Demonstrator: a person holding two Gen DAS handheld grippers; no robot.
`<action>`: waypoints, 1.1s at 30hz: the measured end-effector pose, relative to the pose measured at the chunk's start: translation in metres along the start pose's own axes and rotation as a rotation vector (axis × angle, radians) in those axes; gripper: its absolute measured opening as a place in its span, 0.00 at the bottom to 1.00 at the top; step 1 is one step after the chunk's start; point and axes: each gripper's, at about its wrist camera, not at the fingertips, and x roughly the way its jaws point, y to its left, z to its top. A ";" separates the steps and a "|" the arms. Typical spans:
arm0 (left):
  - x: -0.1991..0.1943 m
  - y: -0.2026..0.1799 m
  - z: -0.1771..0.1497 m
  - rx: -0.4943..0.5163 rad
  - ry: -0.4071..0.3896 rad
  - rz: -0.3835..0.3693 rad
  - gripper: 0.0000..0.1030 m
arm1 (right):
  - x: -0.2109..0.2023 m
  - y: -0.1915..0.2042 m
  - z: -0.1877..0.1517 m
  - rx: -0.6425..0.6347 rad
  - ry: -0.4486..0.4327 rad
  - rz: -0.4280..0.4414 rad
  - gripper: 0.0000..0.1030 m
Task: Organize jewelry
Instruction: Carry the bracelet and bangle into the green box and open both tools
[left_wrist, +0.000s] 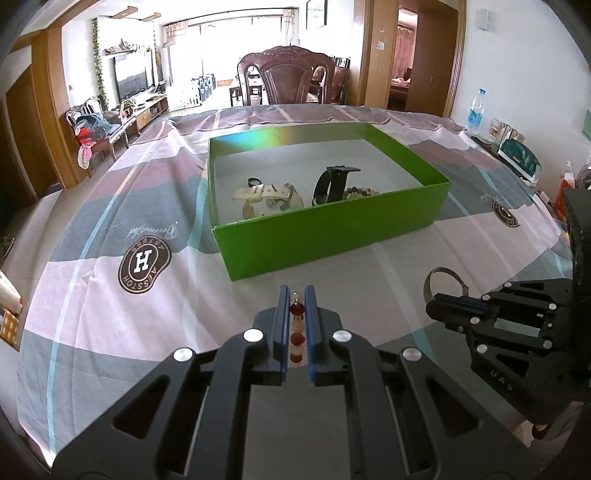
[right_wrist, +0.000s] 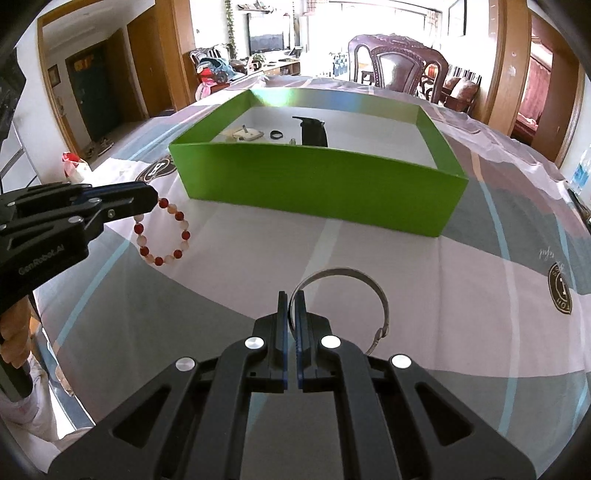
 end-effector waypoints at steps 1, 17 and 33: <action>-0.001 0.000 0.001 0.000 -0.003 0.001 0.08 | -0.002 -0.001 0.002 0.003 -0.008 -0.002 0.03; -0.026 0.021 0.103 -0.006 -0.144 0.005 0.08 | -0.047 -0.032 0.103 0.026 -0.228 -0.051 0.04; 0.097 0.046 0.151 -0.105 0.027 0.055 0.08 | 0.071 -0.062 0.160 0.088 -0.080 -0.069 0.04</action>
